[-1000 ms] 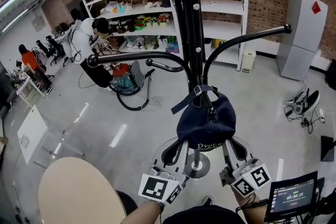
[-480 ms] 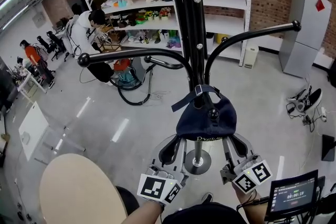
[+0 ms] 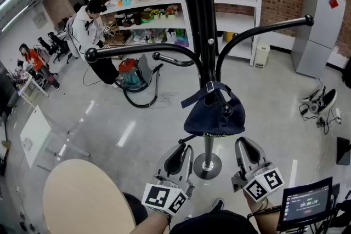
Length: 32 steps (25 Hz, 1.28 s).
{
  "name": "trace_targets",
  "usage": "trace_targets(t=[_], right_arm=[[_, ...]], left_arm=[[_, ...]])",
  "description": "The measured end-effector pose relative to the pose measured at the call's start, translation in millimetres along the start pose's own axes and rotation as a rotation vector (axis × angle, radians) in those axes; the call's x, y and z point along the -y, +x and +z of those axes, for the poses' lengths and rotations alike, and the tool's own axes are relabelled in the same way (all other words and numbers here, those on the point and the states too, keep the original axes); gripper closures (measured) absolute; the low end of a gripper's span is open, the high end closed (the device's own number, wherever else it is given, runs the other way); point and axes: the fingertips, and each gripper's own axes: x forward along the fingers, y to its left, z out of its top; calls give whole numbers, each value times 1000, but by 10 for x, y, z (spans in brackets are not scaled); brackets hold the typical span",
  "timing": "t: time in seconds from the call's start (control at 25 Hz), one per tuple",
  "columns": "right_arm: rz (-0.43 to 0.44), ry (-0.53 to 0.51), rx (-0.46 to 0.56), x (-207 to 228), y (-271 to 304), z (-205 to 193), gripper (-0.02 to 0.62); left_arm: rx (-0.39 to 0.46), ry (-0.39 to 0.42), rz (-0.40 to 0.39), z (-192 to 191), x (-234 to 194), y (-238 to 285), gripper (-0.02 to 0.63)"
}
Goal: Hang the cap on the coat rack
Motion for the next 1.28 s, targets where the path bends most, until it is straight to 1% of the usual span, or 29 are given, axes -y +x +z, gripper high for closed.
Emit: trace_targets(t=[0.24, 0.44, 0.68, 0.84, 1.0, 1.28], right_arm=[[-8, 6, -7, -121, -119, -72, 580], [-24, 0, -9, -228, -225, -92, 580], [-34, -18, -19, -425, -356, -174, 580], [-29, -51, -33, -601, -435, -206, 580], [-16, -101, -40, -837, -484, -234, 580], [-22, -144, -47, -1135, -648, -273, 581]], left_arm=[[-24, -29, -21, -118, 37, -156, 561], [-60, -63, -50, -234, 87, -293, 561], [-86, -81, -67, -340, 76, -513, 561], [-97, -92, -91, -336, 119, -644, 561], [-93, -94, -114, -279, 120, -781, 561], [-80, -88, -157, -215, 183, -1007, 561]])
